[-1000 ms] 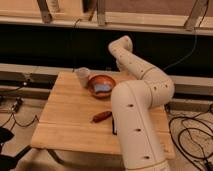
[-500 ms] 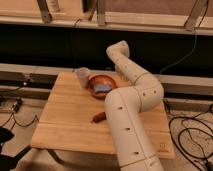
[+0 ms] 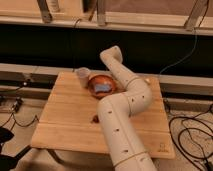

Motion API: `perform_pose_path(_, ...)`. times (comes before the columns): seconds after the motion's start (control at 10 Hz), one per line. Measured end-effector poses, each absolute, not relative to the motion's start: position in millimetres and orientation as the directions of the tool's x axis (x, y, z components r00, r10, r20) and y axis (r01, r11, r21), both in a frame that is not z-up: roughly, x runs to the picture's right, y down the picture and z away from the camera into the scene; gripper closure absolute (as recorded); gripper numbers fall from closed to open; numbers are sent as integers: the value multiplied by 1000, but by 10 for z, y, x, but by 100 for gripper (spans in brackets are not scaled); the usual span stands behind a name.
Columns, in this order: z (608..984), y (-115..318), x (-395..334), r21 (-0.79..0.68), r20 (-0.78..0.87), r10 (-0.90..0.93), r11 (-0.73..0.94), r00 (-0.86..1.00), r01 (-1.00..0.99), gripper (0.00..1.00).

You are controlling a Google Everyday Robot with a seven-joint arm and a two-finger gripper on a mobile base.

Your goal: Push the ceramic bowl across the table

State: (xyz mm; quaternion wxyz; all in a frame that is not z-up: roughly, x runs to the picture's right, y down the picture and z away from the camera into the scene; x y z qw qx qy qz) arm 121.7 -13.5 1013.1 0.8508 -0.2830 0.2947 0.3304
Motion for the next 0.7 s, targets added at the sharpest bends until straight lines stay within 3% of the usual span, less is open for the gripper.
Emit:
perform_pose_path(0.2,10155,3,1116,-328,-701,343,623,625,-710,100)
perform_pose_path(0.4,10177,-132,706,-402,-608,372,617,701,-676,100)
perform_pose_path(0.7,9955,-892,168,-451,-358,500,647,788,-615,100)
